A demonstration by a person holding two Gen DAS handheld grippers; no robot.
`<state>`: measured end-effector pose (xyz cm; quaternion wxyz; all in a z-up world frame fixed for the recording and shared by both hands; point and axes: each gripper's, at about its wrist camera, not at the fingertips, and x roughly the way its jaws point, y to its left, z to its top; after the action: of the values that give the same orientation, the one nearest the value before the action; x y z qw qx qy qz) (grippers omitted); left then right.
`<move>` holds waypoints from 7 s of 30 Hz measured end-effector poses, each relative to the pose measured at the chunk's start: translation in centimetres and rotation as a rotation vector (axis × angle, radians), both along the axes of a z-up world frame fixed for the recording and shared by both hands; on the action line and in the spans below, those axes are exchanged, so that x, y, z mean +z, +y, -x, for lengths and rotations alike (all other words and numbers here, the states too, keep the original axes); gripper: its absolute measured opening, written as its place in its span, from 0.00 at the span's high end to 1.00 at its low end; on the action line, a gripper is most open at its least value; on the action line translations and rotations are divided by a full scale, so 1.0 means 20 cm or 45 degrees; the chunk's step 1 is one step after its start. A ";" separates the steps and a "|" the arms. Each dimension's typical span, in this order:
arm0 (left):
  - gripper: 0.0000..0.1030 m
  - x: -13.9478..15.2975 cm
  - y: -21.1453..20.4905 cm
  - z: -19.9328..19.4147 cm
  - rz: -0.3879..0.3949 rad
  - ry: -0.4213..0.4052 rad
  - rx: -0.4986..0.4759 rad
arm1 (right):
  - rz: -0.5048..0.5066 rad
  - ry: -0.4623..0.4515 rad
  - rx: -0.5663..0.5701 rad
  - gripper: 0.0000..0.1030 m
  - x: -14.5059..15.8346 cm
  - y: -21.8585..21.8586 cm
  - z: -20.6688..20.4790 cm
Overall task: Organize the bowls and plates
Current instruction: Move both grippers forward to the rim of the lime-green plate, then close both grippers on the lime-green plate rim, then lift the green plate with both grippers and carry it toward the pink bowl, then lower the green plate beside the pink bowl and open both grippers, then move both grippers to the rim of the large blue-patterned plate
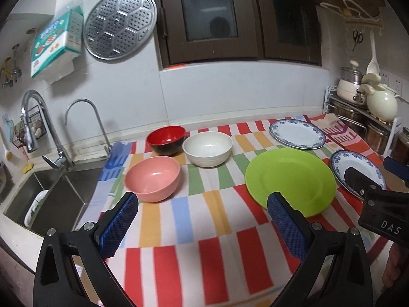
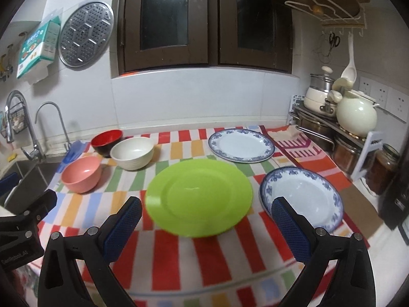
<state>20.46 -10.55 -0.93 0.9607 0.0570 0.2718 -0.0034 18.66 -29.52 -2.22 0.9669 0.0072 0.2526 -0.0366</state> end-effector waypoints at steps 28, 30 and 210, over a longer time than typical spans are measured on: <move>0.13 -0.47 -0.36 -0.74 0.124 0.339 0.059 | 0.041 0.223 0.049 0.13 -0.36 -0.37 -0.79; 0.16 -0.50 -0.37 -0.77 0.126 0.356 0.051 | 0.031 0.245 0.058 0.16 -0.39 -0.37 -0.82; 0.00 -0.15 -1.20 -0.52 0.030 0.171 -0.439 | -0.053 0.116 -0.539 0.21 -0.26 -1.14 -0.17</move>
<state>30.93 -34.52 -3.86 0.9261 0.0913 0.3216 -0.1751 22.12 -52.31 -7.35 0.9248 0.0785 0.2895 -0.2339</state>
